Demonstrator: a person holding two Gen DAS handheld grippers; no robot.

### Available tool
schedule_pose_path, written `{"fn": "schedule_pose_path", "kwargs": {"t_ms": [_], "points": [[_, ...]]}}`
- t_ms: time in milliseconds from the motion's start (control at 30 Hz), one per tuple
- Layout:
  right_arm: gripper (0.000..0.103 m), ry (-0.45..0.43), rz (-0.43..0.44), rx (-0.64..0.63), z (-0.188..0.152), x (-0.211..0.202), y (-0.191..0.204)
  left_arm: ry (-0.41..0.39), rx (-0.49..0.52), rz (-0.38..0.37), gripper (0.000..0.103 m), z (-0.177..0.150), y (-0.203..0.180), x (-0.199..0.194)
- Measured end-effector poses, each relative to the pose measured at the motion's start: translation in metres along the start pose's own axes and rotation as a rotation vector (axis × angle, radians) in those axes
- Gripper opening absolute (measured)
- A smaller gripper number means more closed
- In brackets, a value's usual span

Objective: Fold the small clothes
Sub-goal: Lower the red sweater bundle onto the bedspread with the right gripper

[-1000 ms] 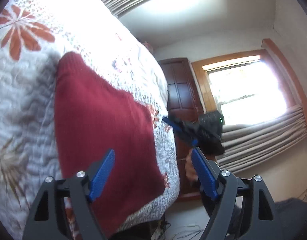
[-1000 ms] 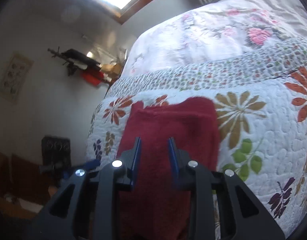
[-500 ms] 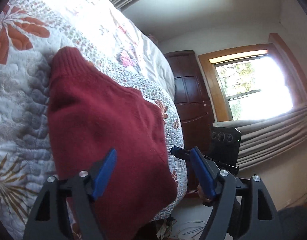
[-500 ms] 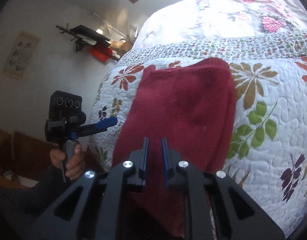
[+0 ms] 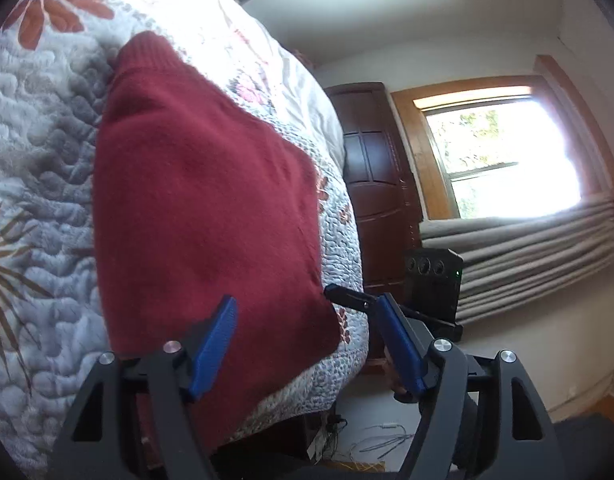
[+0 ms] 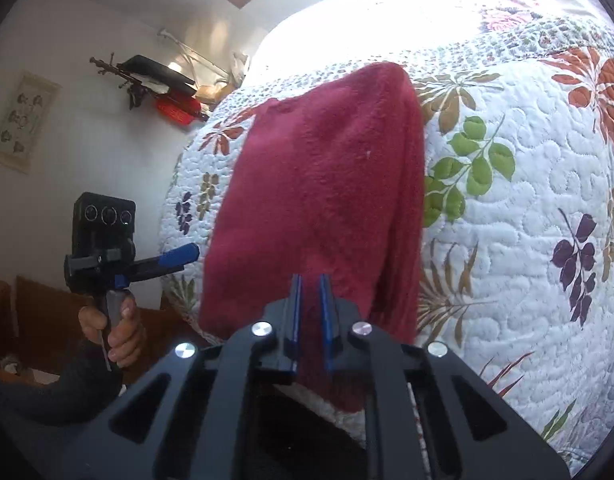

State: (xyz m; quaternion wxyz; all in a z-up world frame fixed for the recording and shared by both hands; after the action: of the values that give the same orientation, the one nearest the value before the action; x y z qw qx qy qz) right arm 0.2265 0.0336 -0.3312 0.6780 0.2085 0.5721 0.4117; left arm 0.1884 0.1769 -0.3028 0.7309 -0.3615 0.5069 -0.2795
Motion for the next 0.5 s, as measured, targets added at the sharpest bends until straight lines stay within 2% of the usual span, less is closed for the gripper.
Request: {"fn": "schedule_pose_path", "kwargs": {"t_ms": [67, 100, 167, 200, 233, 267, 333, 433, 500], "points": [[0.015, 0.023, 0.021, 0.006, -0.015, 0.010, 0.006, 0.048, -0.001, -0.018, 0.073, -0.021, 0.002, 0.001], [0.015, 0.040, -0.002, 0.009, -0.023, 0.017, 0.001, 0.075, 0.003, -0.002, 0.073, -0.031, 0.008, 0.008], [0.008, 0.062, -0.081, 0.047, -0.034, 0.029, -0.022, 0.119, -0.022, 0.037, 0.073, -0.041, 0.028, 0.026], [0.000, 0.066, -0.113, 0.068, -0.038, 0.032, -0.035, 0.138, -0.031, 0.037, 0.072, -0.046, 0.038, 0.035], [0.000, 0.061, -0.131, 0.089, -0.040, 0.033, -0.046, 0.154, -0.046, 0.049, 0.069, -0.050, 0.052, 0.044], [0.000, 0.052, -0.121, 0.123, -0.043, 0.034, -0.054, 0.164, -0.079, 0.044, 0.057, -0.051, 0.064, 0.049], [0.000, 0.039, -0.105, 0.161, -0.046, 0.033, -0.056, 0.163, -0.134, -0.007, 0.054, -0.051, 0.070, 0.046], [0.000, 0.007, -0.121, 0.163, -0.044, 0.024, -0.050, 0.163, -0.096, -0.027, 0.061, -0.052, 0.060, 0.033], [0.000, -0.034, -0.117, 0.197, -0.046, 0.012, -0.055, 0.154, -0.102, -0.019, 0.075, -0.055, 0.064, 0.019]]}}
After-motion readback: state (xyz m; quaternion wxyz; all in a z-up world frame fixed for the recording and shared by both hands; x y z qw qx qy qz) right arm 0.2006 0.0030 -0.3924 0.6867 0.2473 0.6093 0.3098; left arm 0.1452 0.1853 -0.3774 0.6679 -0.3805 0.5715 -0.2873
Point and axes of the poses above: each gripper's, at about its wrist camera, not at the fingertips, and x roughly the way its jaws point, y to its left, z to its top, the point moved 10 cm from there along x, roughly the way its jaws point, and after that the axes turned 9 degrees about z, right-handed, at the moved point
